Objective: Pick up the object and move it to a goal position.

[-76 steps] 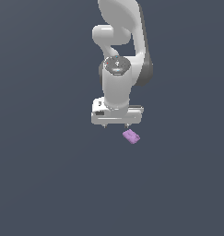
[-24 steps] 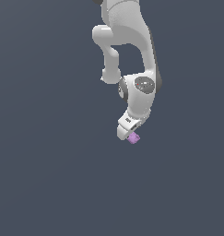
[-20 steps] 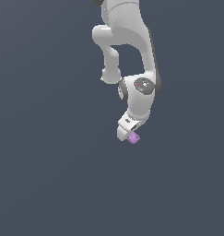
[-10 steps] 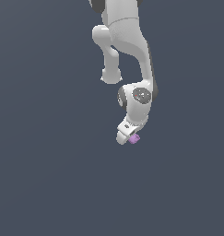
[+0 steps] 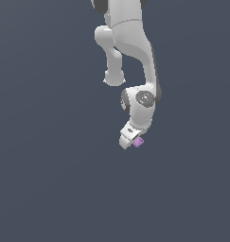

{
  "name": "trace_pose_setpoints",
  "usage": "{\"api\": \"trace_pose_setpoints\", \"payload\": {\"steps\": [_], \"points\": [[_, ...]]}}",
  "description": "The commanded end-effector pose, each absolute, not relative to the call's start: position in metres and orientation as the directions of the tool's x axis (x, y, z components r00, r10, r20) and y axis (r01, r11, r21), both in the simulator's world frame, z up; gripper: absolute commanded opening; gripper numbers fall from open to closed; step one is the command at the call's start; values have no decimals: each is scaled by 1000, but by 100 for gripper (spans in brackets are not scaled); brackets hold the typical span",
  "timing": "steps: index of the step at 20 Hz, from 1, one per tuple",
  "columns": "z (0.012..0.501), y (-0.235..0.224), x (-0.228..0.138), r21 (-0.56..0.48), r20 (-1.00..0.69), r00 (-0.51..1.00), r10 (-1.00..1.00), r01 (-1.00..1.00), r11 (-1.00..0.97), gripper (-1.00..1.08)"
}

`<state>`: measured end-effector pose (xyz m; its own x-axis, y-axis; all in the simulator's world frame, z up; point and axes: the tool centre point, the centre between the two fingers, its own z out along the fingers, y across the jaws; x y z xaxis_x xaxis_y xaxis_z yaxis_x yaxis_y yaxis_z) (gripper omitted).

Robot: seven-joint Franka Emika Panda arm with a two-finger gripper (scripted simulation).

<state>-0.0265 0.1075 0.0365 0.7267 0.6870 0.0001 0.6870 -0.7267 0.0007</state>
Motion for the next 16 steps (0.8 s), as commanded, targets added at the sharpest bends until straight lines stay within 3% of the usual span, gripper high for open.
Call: {"api": "trace_pose_setpoints", "payload": {"steps": [1, 9, 16], "points": [[36, 108, -27, 0, 0, 726, 688, 688, -726, -100], [47, 104, -26, 1, 1, 727, 687, 687, -727, -100], [84, 90, -27, 2, 0, 726, 687, 687, -726, -100]]}}
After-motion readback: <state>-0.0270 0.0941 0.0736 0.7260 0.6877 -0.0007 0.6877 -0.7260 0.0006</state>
